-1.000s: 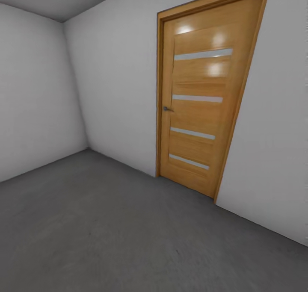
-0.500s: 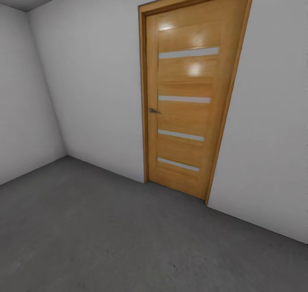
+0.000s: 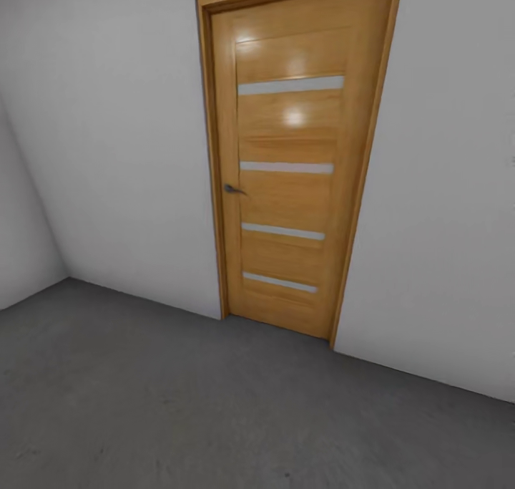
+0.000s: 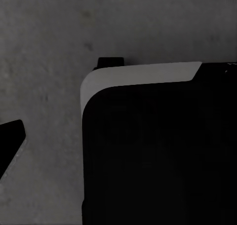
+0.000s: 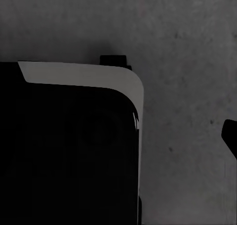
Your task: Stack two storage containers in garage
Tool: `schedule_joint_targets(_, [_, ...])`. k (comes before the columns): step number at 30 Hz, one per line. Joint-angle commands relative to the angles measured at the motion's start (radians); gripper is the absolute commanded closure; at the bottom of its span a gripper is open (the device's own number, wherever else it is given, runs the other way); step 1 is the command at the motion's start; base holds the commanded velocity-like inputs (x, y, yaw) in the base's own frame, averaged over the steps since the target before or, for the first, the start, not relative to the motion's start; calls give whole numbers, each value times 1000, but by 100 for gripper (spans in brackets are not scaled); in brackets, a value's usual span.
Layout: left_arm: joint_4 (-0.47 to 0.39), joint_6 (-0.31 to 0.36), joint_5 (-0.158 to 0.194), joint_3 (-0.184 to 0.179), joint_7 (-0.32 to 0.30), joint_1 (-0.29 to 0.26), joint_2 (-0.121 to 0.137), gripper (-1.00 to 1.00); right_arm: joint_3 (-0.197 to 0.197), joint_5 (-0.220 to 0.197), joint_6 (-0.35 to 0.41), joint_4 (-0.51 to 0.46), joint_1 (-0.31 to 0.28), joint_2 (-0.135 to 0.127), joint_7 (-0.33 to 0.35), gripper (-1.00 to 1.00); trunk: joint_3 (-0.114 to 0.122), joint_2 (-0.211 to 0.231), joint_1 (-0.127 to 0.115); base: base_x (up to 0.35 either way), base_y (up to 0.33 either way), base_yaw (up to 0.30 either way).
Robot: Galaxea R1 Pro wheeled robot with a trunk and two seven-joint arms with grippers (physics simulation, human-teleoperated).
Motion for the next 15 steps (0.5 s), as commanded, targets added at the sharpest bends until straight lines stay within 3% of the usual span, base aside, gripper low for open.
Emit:
schedule_joint_targets(1, [-4, 7, 0, 1, -2, 1, 0, -100, 0, 0, 3, -1, 0, 0, 3, -100, -1, 0, 1, 329, 190, -265])
schedule_joint_targets(7, [-4, 7, 0, 1, -2, 1, 0, -100, 0, 0, 3, -1, 0, 0, 3, -100, -1, 0, 1, 315, 163, -265])
schedule_joint_targets(15, [-4, 7, 0, 1, -2, 1, 0, -100, 0, 0, 3, -1, 0, 0, 3, -100, -1, 0, 1, 210, 37, -265])
